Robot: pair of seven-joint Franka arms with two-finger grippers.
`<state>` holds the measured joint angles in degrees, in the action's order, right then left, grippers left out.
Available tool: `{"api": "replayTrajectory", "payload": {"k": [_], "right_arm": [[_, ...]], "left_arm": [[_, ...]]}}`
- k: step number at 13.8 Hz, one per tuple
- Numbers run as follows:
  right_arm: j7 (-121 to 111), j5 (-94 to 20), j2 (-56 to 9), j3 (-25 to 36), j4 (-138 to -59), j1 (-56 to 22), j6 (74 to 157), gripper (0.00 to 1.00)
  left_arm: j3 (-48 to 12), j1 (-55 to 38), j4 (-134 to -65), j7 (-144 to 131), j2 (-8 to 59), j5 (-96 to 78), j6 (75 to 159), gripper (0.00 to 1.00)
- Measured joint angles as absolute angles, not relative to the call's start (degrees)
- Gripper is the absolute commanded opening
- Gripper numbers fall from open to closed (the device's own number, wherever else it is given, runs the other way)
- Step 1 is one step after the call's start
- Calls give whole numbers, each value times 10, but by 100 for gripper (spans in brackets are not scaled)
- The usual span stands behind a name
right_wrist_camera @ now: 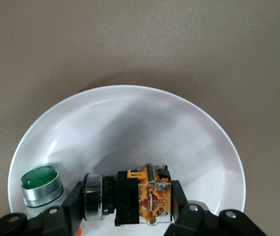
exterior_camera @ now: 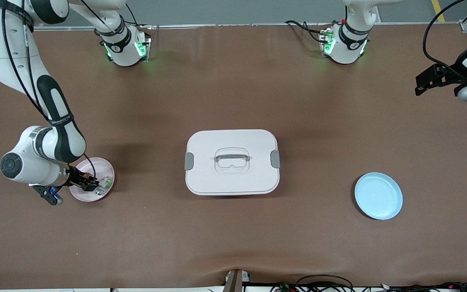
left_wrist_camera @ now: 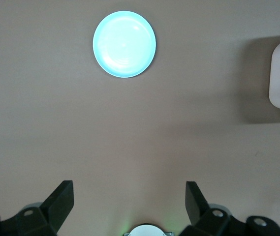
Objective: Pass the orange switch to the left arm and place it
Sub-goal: 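Close the right gripper on the orange-black switch, then lift the switch over the box with the right gripper while the left gripper approaches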
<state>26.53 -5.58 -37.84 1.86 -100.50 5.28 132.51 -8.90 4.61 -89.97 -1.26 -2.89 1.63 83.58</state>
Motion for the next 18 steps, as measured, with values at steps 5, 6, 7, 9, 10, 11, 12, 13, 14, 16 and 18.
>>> {"api": "replayTrajectory", "payload": {"k": [5,6,7,9,10,11,12,13,14,16,18], "right_arm": [[265,-59,-377,19,-1000,53,1284,0],[265,-65,-375,19,-997,53,1266,0],[265,-70,-371,19,-992,53,1247,0],[266,-83,-354,18,-977,53,1195,0],[267,-98,-344,18,-966,53,1161,0],[269,-114,-334,17,-952,53,1124,0],[277,-131,-326,17,-939,53,1088,0],[290,-147,-317,16,-928,52,1061,0],[305,-160,-308,14,-921,52,1040,0],[351,-186,-287,8,-916,41,1012,0],[412,-221,-267,5,-915,14,995,0]], "left_arm": [[-92,46,-900,-17,-29,16,836,100],[-92,46,-900,-17,-29,16,836,100],[-92,46,-900,-17,-29,16,836,100],[-92,46,-900,-17,-29,16,836,100],[-93,46,-900,-17,-29,16,836,100],[-93,46,-900,-17,-29,16,836,100],[-93,46,-900,-17,-29,16,836,100],[-95,46,-900,-17,-29,14,836,100],[-98,45,-899,-18,-29,6,836,100],[-104,45,-899,-33,-29,-12,836,100],[-111,45,-898,-43,-29,-29,836,100]]}}
